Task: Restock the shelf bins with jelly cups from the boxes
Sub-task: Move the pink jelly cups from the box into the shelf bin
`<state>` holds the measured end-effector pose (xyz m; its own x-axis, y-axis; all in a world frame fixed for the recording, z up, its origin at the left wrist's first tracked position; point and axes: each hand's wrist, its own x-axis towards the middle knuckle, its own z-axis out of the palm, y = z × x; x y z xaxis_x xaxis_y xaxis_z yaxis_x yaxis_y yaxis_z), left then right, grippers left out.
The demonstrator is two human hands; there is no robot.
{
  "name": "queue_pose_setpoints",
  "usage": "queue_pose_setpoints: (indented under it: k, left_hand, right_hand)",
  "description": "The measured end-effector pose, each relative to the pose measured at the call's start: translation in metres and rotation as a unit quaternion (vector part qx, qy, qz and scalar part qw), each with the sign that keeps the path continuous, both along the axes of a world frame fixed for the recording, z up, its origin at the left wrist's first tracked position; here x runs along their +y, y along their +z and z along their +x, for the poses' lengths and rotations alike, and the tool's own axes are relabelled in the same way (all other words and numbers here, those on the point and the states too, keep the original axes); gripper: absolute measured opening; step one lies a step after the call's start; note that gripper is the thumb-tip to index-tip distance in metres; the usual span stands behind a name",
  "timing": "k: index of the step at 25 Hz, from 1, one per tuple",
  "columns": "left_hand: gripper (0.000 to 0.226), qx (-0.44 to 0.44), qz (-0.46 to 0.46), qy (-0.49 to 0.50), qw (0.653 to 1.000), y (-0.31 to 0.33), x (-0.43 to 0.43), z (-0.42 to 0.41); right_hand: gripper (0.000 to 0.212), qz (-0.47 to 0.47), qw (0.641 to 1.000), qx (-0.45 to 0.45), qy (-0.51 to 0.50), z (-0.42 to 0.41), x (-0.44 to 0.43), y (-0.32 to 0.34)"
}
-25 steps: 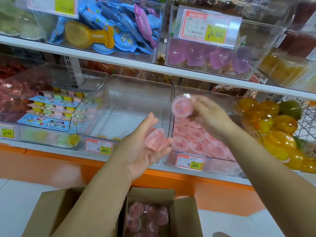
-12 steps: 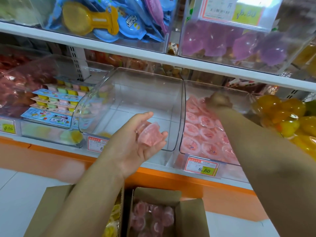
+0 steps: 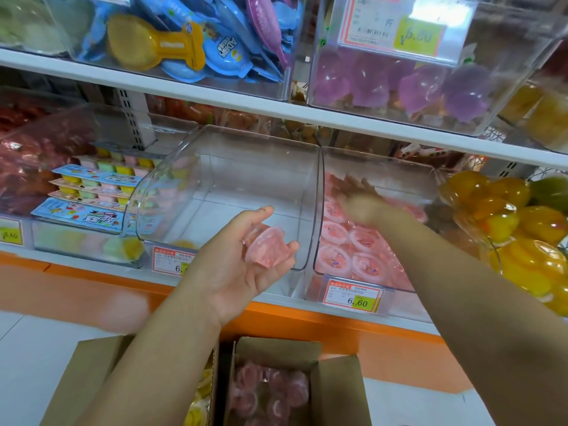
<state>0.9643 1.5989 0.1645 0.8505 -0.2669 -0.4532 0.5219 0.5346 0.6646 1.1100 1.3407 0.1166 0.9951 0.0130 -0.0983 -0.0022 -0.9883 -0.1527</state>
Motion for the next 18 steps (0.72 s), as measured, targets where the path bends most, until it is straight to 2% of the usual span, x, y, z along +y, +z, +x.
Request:
queue_pose_setpoints:
  k: [2, 5, 7, 9, 11, 13, 14, 15, 18]
  left_hand:
    - [0.038, -0.001, 0.0, -0.002, 1.0, 0.0, 0.0, -0.001]
    - [0.048, -0.01, 0.003, -0.01, 1.0, 0.001, -0.001, -0.003]
    - [0.043, -0.02, -0.016, -0.01, 1.0, 0.002, -0.002, -0.003]
    - [0.035, -0.023, -0.053, -0.014, 0.998, 0.004, -0.003, -0.003]
    - [0.034, -0.019, -0.077, -0.022, 0.997, 0.004, -0.005, -0.003]
    - [0.034, -0.023, -0.084, -0.031, 0.996, 0.005, -0.007, -0.005]
    - [0.034, -0.025, -0.084, -0.034, 0.996, 0.006, -0.009, -0.006]
    - [0.033, -0.027, -0.084, -0.035, 0.996, 0.007, -0.012, -0.006]
    - [0.033, -0.033, -0.085, -0.034, 0.995, 0.007, -0.018, -0.007]
  right_hand:
    - [0.049, -0.014, 1.0, 0.018, 0.004, -0.003, 0.001, 0.002]
    - [0.055, 0.019, 0.999, 0.043, -0.019, -0.003, 0.001, 0.004]
    - [0.056, 0.106, 0.993, 0.025, -0.047, -0.006, 0.005, 0.012]
    - [0.05, 0.235, 0.964, -0.03, -0.123, -0.009, 0.007, 0.024]
    - [0.041, 0.306, 0.933, -0.094, -0.167, -0.02, 0.001, 0.04]
    - [0.026, 0.381, 0.908, -0.132, -0.119, -0.041, -0.004, 0.053]
    - [0.021, 0.387, 0.909, -0.132, -0.08, -0.055, -0.005, 0.058]
    - [0.021, 0.387, 0.913, -0.118, -0.041, -0.07, -0.003, 0.065]
    - [0.027, 0.429, 0.901, 0.003, 0.072, -0.118, 0.013, 0.085]
